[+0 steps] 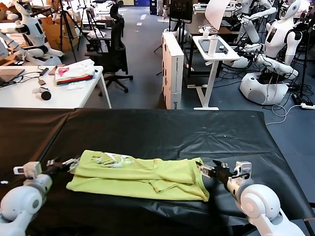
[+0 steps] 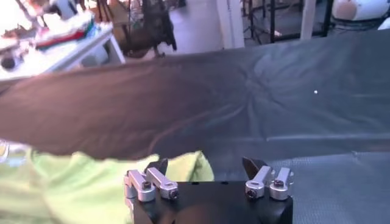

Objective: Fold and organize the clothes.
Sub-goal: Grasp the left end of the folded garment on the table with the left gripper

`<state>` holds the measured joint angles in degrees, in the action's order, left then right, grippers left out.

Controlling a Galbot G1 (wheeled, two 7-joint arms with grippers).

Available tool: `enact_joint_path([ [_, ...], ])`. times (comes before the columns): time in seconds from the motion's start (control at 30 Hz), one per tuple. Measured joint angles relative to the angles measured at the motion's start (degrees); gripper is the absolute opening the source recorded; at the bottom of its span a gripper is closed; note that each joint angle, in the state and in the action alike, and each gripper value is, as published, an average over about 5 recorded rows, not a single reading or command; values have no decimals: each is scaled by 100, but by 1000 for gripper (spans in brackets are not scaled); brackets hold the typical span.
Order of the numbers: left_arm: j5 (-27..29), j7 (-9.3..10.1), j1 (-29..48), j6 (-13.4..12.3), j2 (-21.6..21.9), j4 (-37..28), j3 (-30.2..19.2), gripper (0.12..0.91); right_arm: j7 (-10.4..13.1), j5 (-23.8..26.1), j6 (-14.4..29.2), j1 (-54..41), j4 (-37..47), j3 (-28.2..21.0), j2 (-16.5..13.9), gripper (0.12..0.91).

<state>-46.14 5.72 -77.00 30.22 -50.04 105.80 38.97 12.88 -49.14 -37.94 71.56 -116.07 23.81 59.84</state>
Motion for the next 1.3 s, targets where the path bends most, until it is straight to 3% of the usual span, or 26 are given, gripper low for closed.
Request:
enact_joint_path([
  [0.47,70,-8,612,70,-99,-302,-583,903,-32,126,67,-181,272,-262,101,904],
  [0.57,79,-17,694,75,-102,-351,-679,871,-54,137,77,-191,313,-266,101,853],
  [0.73,92,-25,776,90,-115,-398,-785,742,-87,169,94,-191,361,-276,116,690],
  [0.8,90,-31,778,94,-118,-395,-796,673,-94,172,100,-195,376,-279,121,659],
  [1.03,140,-55,754,107,-142,-431,-805,305,-105,179,108,-215,428,-290,155,502],
  [1.17,151,-64,744,103,-159,-474,-805,257,-119,189,111,-220,444,-291,169,416],
  [1.3,143,-69,727,83,-179,-452,-776,225,-130,194,112,-235,454,-291,174,218],
])
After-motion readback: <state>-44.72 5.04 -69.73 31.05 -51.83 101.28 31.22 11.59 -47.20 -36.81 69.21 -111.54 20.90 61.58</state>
